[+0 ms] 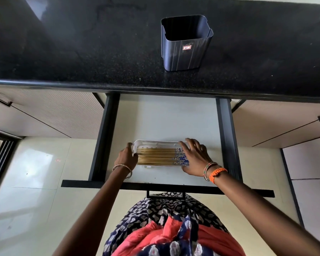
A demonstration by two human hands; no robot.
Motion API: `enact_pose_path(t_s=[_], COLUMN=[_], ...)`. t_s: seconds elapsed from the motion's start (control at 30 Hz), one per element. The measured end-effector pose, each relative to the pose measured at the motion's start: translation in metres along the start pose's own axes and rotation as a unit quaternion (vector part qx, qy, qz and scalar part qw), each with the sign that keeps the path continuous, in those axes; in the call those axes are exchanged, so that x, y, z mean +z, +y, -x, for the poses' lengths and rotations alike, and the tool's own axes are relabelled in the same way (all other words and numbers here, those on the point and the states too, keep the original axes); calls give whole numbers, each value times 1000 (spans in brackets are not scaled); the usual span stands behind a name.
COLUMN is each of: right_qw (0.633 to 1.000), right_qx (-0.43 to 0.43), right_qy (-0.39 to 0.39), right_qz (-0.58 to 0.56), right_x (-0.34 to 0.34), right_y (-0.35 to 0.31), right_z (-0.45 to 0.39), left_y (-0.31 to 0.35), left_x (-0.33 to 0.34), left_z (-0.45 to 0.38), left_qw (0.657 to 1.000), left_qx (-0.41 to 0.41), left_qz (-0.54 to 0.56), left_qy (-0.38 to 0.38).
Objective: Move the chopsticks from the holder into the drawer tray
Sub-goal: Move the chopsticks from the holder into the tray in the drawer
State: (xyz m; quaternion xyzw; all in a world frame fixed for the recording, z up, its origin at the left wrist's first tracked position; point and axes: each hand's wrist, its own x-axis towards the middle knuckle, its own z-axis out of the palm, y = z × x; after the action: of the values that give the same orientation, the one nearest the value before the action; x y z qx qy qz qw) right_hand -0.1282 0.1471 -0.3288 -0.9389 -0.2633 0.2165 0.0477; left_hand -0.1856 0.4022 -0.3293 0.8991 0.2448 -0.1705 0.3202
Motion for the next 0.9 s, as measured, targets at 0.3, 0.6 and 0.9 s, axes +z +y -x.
enact_pose_path(t_s=[0.3, 0.6, 0.9], right_qw=[922, 922, 914], right_qx=[232, 245, 270], right_qy=[20, 126, 90], right_qz=[-308, -270, -290], right_x=[2, -16, 4], right_y=[7, 13, 9], right_z=[-5, 14, 37], left_y=[-3, -1, -14], left_x=[1, -10, -7], left_z=[-7, 2, 8], left_qw=[998, 1000, 992], left_qx=[-44, 11, -2], left_qz=[33, -9, -52], left_qy=[1, 12, -117])
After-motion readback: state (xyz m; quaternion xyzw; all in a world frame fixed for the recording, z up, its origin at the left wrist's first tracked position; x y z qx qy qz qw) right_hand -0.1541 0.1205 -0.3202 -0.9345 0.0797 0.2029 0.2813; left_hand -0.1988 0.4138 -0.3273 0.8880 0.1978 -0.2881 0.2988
